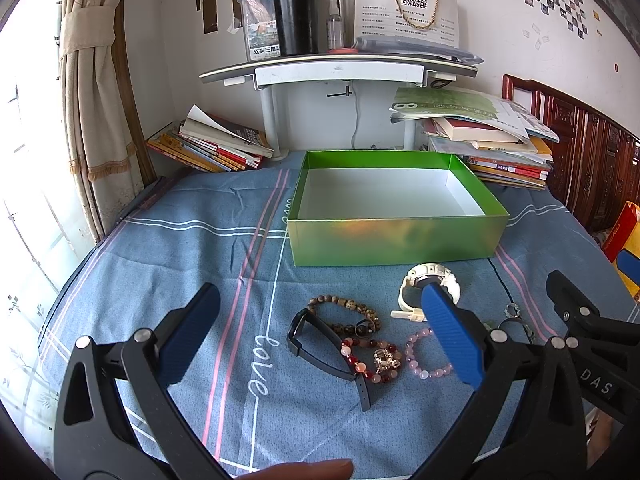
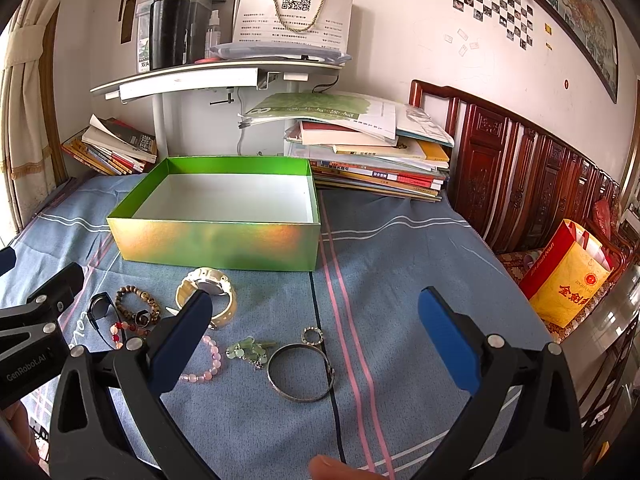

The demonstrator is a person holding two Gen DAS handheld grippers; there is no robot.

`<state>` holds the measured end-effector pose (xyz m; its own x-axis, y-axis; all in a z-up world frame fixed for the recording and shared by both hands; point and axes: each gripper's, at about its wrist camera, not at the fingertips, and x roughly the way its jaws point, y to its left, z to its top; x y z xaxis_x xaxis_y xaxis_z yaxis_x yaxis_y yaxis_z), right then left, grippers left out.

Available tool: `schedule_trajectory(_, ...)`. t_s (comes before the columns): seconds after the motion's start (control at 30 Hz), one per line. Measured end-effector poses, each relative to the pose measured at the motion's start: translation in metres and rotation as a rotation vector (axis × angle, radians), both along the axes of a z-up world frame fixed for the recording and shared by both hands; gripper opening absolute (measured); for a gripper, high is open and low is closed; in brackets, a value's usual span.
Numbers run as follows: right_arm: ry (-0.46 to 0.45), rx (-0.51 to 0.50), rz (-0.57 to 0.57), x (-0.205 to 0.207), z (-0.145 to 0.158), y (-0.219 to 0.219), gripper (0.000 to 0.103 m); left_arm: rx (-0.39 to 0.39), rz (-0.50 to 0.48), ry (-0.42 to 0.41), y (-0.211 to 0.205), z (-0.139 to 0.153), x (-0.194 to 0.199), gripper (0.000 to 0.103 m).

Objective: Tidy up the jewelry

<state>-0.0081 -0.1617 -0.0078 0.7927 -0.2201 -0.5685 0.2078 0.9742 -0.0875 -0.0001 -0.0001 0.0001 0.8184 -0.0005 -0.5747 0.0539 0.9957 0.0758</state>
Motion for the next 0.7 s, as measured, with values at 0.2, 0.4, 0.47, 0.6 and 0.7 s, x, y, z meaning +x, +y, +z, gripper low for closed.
schedule_trajectory(0.2,-0.001,0.000,0.000,-0.0010,-0.0001,0.0004,0.100,0.000,0.000,-0.001,0.0000,0.0000,-0.0001,0.099)
schedule_trajectory(0.4,0.000,0.001,0.000,-0.0015,0.0005,0.0014,0.100,-0.001,0.000,-0.001,0.0000,0.0002,-0.0003,0.099)
schedule_trajectory(0.47,-0.001,0.000,0.000,-0.0017,0.0006,0.0014,0.100,0.000,-0.001,-0.001,-0.0001,0.0003,-0.0004,0.099)
schedule_trajectory(0.6,-0.001,0.000,0.000,-0.0020,0.0010,0.0016,0.100,-0.001,0.000,-0.002,0.0000,0.0003,-0.0003,0.099)
schedule_trajectory(0.7,-0.002,0.001,0.000,-0.0025,0.0013,0.0018,0.100,-0.001,-0.001,-0.001,0.0000,0.0003,-0.0003,0.099)
